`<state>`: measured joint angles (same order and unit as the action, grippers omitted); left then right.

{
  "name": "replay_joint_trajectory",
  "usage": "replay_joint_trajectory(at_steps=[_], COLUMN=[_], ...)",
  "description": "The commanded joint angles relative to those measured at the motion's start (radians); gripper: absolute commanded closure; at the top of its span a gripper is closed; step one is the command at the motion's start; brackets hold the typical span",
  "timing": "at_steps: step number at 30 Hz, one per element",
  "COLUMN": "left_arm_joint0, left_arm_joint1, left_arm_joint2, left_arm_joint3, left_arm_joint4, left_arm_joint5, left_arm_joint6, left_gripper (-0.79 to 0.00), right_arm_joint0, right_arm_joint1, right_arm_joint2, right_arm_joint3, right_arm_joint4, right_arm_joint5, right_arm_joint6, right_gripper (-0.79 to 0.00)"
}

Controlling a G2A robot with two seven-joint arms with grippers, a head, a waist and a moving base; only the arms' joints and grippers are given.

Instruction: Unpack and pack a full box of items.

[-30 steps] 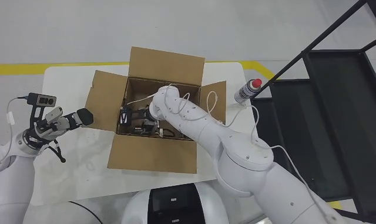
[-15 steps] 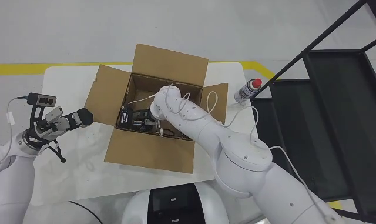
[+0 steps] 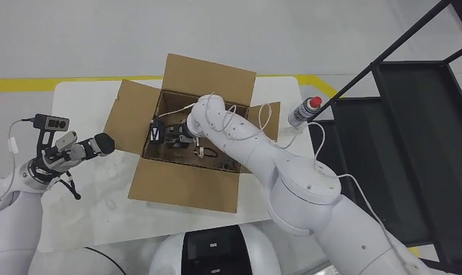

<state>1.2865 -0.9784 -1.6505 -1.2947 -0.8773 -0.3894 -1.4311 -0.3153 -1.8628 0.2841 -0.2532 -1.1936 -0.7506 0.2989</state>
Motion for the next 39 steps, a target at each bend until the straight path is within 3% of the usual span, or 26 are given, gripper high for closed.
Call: replay_joint_trajectory(at_steps=[1,9,10,11,12,29,39], left_arm_joint0=[0.000,0.000,0.000,0.000,0.000,0.000,0.000], left_arm_joint1=[0.000,0.000,0.000,0.000,0.000,0.000,0.000], left_arm_joint2=[0.000,0.000,0.000,0.000,0.000,0.000,0.000], left_arm_joint3=[0.000,0.000,0.000,0.000,0.000,0.000,0.000], left_arm_joint4=[0.000,0.000,0.000,0.000,0.000,0.000,0.000], left_arm_joint5=[0.000,0.000,0.000,0.000,0.000,0.000,0.000], left_arm_joint6=[0.000,0.000,0.000,0.000,0.000,0.000,0.000], left_gripper=[-0.785,-0.785,-0.785,-0.785,-0.785,-0.785,-0.785], right_arm_joint0=[0.001,-0.017,-0.021,-0.026,-0.029,-0.081,-0.125], right_arm_joint1=[0.008,0.046,0.051,0.055,0.059,0.126,0.125], right_arm_joint2=[0.006,0.034,0.037,0.039,0.043,0.098,0.121], right_arm_joint3=[0.002,0.024,0.020,0.015,0.008,-0.183,-0.179], right_arm_joint4=[0.001,0.017,0.019,0.019,0.021,0.023,0.061], right_arm_joint5=[0.006,0.029,0.031,0.030,0.032,0.060,0.045], right_arm_joint6=[0.006,0.033,0.033,0.035,0.037,0.105,0.162], right_gripper=[0.000,0.000,-0.157,-0.514,-0.785,-0.785,-0.785])
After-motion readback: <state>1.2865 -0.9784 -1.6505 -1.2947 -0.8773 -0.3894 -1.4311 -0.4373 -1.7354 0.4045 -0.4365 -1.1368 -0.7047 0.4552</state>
